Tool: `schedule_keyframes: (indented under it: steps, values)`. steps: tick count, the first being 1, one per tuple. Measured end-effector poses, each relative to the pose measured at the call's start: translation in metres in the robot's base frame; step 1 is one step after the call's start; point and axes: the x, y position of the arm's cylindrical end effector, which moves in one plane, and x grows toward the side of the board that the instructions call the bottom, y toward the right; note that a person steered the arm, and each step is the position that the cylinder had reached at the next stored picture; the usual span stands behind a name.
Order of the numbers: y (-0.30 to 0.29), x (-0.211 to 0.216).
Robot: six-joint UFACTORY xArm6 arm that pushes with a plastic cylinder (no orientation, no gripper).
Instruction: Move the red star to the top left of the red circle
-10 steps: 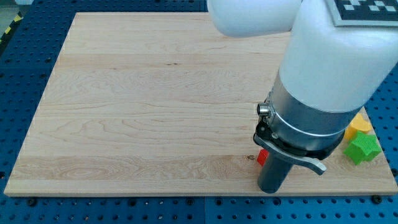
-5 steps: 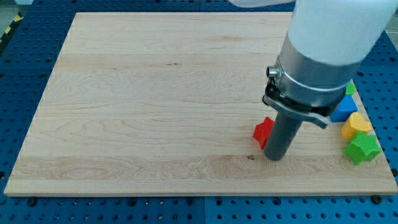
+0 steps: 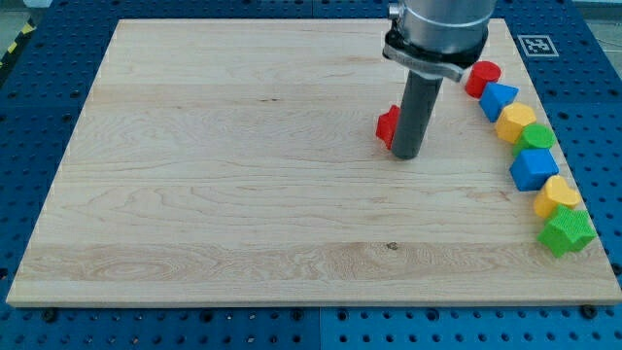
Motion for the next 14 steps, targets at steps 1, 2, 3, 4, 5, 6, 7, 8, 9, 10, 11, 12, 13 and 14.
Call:
schedule_keyframes:
  steps: [1,2,3,4,5,6,7,8,9,10,11,12,13,14]
  values:
    - [-0.001,-0.030]
    - [-0.001,-0.046]
    - [-0.001,-0.045]
    - [-0.009,-0.018]
    - [-0.014,-0.030]
    - [-0.006,-0.071]
    - [-0.004,-0.092]
    - [-0.004,-0.113]
    - [-0.024,-0.105]
    - [-0.042,-0.101]
    - [-0.047,-0.126]
    - [-0.037,-0.135]
    - [-0.034,-0.135]
    - [-0.039,-0.139]
